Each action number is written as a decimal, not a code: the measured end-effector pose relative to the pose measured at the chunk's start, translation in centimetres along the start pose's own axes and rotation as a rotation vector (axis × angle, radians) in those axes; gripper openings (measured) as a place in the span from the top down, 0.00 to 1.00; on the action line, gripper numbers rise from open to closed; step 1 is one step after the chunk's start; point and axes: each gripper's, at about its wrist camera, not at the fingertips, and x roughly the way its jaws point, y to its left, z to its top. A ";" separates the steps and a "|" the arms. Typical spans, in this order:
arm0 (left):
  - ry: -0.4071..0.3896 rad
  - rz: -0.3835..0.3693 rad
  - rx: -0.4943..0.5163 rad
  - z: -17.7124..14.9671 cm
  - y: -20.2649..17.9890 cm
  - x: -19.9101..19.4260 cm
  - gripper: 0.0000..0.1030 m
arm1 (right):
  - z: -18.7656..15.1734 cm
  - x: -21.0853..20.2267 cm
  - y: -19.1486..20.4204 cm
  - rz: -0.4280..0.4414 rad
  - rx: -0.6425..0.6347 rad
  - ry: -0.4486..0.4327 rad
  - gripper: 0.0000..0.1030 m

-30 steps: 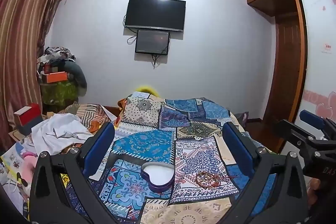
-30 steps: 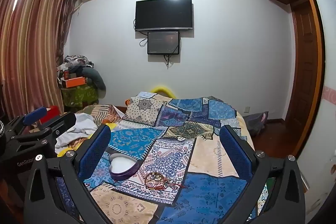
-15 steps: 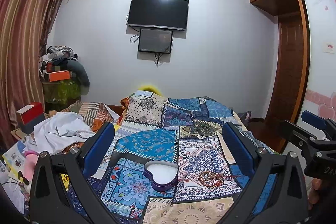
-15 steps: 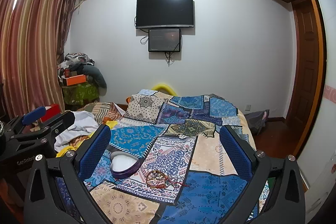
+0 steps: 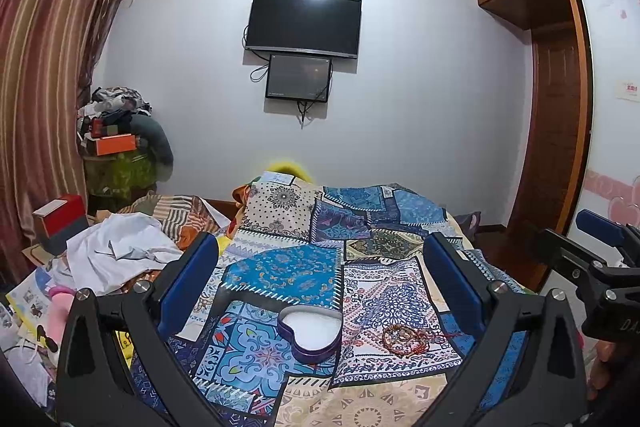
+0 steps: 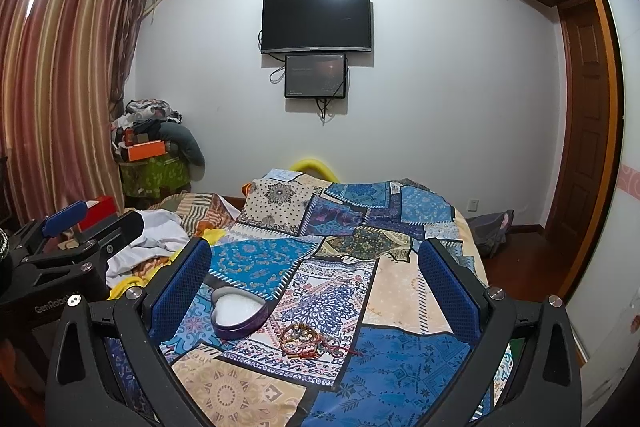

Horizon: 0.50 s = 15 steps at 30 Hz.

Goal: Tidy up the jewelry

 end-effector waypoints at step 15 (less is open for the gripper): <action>-0.002 0.003 -0.003 0.0 0.1 -0.2 0.00 | 0.2 -0.3 0.1 -0.001 -0.002 -0.003 0.00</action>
